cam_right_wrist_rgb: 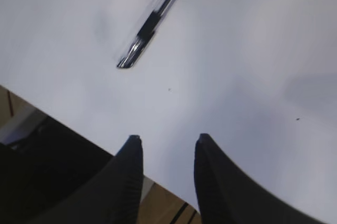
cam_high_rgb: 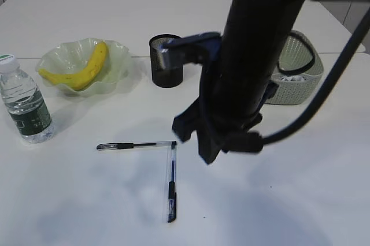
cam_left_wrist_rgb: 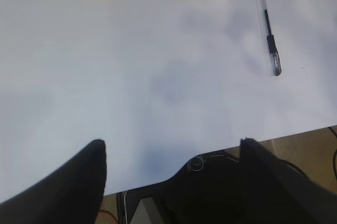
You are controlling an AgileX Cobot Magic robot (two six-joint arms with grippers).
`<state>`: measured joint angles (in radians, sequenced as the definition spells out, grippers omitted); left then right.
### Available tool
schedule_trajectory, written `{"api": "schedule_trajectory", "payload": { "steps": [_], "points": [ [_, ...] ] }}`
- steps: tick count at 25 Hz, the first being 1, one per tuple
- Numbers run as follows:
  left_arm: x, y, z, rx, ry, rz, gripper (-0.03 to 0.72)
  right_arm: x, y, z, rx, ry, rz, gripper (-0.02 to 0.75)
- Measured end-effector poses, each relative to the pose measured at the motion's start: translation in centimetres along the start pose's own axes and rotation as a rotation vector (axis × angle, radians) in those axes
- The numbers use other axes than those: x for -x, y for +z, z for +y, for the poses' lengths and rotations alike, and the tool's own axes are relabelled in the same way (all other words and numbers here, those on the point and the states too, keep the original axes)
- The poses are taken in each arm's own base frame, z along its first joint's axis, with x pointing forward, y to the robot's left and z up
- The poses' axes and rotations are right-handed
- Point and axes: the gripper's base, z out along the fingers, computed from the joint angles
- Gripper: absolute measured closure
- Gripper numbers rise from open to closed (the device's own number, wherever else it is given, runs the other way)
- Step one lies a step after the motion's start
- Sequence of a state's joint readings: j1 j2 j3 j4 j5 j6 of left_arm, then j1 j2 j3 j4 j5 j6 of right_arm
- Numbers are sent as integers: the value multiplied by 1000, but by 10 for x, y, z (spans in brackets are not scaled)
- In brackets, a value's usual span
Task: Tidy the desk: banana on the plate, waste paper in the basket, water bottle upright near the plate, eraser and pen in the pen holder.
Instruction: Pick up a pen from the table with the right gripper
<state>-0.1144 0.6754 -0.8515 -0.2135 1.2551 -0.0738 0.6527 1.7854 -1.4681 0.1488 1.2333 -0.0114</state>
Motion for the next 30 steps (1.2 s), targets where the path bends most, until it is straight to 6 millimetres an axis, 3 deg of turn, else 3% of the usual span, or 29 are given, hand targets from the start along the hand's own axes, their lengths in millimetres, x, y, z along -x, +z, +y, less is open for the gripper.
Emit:
{"api": "schedule_trajectory", "payload": {
  "steps": [3,6,14,21,25,30],
  "points": [
    [0,0,0,-1,0,0,127,-8,12,29,-20,-66,40,489],
    [0,0,0,-1,0,0,127,-8,13,39,-12,-65,17,489],
    [0,0,0,-2,-1,0,127,-6,13,37,-27,-68,-4,489],
    [0,0,-1,-6,-2,0,127,11,13,36,-35,1,-186,497],
    [0,0,-1,-10,-3,1,127,18,36,30,-43,73,-148,497],
    [0,0,-1,-16,-5,3,127,30,67,5,-37,197,-66,491]
  ]
}}
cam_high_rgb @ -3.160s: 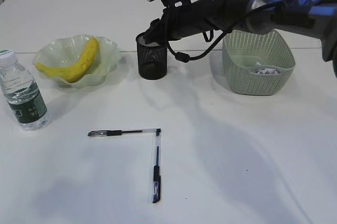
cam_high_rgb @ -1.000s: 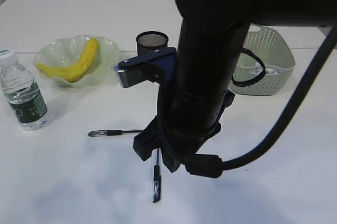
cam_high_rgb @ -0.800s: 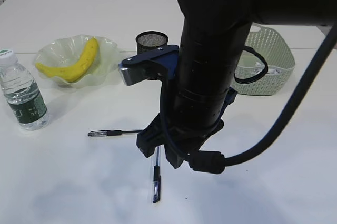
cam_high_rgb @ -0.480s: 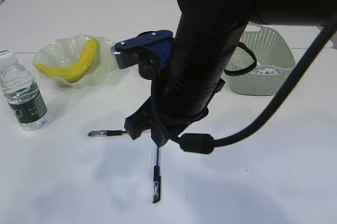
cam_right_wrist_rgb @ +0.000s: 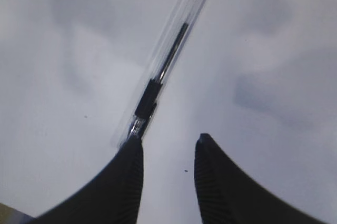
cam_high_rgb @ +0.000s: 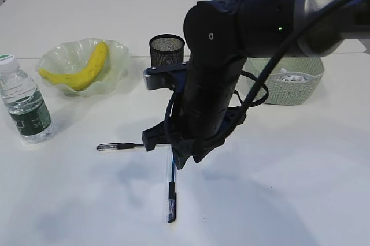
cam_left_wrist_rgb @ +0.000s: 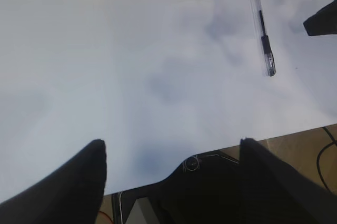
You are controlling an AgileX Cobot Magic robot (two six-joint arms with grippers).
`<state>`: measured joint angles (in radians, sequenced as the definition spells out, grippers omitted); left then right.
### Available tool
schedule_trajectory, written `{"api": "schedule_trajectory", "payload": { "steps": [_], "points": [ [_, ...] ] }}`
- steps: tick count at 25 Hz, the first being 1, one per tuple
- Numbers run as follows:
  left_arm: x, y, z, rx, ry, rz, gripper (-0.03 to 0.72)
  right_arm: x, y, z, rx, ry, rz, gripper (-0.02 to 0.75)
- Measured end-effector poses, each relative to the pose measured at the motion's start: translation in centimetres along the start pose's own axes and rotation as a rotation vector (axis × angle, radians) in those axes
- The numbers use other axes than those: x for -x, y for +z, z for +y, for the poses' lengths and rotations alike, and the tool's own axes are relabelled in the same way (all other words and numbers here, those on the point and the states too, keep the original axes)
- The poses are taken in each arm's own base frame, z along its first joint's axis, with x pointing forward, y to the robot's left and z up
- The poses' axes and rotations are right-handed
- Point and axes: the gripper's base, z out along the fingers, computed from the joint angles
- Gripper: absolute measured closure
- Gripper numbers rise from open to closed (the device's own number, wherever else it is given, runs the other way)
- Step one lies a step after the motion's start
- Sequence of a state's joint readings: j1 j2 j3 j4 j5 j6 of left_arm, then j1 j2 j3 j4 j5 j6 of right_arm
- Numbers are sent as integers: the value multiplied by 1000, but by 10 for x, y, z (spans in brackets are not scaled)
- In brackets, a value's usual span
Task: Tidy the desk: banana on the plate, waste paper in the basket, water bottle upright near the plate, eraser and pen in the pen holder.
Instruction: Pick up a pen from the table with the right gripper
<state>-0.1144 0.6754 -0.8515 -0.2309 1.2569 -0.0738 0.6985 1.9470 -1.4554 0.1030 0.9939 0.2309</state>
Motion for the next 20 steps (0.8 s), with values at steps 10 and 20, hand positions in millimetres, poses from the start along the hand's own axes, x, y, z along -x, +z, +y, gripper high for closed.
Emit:
{"api": "schedule_trajectory", "payload": {
  "steps": [10,20],
  "points": [
    [0,0,0,0,0,0,127,43,15,-6,-3,127,68,489],
    [0,0,0,-1,0,0,127,74,39,-2,-12,253,56,489]
  ]
}}
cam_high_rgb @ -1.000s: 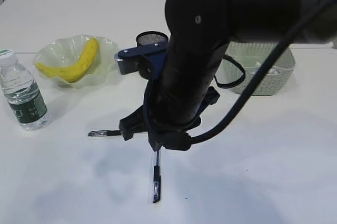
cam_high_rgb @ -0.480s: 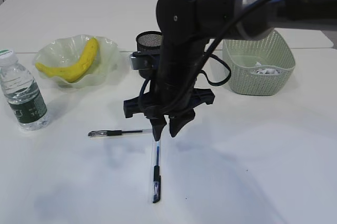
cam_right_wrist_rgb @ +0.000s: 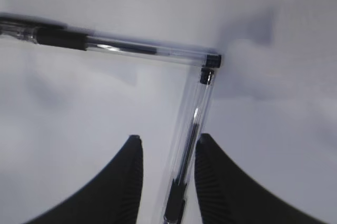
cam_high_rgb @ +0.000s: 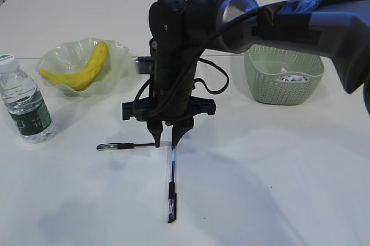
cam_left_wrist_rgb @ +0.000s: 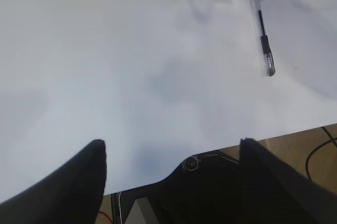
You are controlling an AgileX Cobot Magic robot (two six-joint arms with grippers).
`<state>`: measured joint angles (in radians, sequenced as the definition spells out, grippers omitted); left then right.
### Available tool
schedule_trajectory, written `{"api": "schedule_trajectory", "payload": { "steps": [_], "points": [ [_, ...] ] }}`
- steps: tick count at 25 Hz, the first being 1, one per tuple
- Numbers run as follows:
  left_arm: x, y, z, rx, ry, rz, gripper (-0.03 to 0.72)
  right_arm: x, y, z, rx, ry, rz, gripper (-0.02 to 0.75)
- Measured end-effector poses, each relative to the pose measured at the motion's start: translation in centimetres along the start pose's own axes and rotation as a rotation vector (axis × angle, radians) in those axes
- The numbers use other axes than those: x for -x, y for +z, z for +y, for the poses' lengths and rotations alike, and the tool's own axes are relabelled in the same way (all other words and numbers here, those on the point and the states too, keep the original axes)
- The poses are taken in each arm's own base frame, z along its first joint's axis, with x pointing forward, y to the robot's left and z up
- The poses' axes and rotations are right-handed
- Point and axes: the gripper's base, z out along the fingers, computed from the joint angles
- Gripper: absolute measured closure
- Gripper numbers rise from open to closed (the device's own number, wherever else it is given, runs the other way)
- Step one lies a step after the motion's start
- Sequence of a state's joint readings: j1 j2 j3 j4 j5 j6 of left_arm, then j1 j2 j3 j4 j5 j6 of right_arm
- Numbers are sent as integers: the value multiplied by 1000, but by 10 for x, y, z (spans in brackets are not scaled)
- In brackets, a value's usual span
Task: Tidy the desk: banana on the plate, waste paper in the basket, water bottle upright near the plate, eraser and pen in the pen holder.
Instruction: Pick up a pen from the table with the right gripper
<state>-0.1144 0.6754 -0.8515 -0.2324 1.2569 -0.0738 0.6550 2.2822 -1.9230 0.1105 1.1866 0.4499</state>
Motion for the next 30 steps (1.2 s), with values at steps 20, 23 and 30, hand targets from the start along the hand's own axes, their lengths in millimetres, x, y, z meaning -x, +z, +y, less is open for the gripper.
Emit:
{"api": "schedule_trajectory", "payload": {
  "steps": [20,23,30],
  "points": [
    [0,0,0,-2,-1,0,127,1,44,-9,-89,27,82,489],
    [0,0,0,-2,-1,0,127,2,44,-9,-88,26,75,489],
    [0,0,0,-2,-1,0,127,2,50,-9,-90,27,76,489]
  ]
}}
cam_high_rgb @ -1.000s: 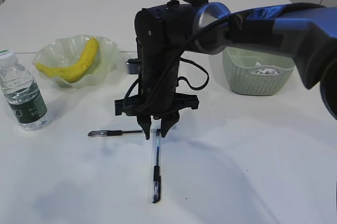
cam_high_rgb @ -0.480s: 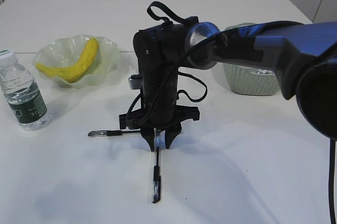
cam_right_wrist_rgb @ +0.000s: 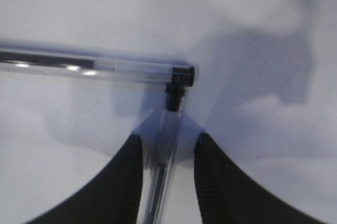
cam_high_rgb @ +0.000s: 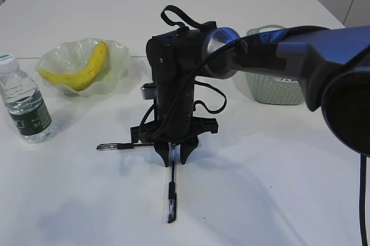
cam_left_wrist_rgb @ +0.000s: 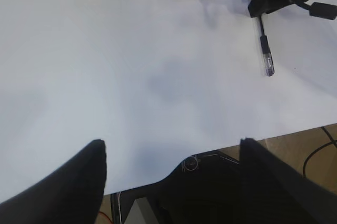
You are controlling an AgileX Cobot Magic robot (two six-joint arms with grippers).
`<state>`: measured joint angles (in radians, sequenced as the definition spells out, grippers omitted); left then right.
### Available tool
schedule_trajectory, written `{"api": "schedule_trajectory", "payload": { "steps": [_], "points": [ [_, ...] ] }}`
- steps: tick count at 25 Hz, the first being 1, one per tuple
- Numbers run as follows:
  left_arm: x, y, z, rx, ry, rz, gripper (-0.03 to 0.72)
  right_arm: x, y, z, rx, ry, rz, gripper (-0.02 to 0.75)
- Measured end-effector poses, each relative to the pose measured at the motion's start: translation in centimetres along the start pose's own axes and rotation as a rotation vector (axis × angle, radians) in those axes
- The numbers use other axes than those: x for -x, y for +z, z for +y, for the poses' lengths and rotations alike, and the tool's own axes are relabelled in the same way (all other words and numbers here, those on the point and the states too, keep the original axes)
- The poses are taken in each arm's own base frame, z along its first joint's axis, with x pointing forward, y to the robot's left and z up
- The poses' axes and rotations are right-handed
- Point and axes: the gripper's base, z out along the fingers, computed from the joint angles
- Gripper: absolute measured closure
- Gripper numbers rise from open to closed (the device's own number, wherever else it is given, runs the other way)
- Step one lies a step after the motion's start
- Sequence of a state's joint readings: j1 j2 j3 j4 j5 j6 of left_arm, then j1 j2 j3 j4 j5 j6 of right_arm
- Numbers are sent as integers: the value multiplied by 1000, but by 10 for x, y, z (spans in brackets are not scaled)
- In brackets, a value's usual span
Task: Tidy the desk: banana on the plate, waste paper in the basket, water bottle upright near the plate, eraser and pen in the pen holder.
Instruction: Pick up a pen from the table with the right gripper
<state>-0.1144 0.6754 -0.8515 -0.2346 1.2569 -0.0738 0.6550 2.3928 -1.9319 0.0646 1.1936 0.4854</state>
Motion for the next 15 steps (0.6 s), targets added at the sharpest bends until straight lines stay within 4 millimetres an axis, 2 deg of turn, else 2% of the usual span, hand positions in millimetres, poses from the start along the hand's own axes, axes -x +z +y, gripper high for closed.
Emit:
{"api": "schedule_trajectory", "payload": {
  "steps": [8,15],
  "points": [
    [0,0,0,0,0,0,127,0,0,0,1,-1,-5,507],
    [0,0,0,0,0,0,127,1,0,0,0,-2,-8,685]
  ]
}}
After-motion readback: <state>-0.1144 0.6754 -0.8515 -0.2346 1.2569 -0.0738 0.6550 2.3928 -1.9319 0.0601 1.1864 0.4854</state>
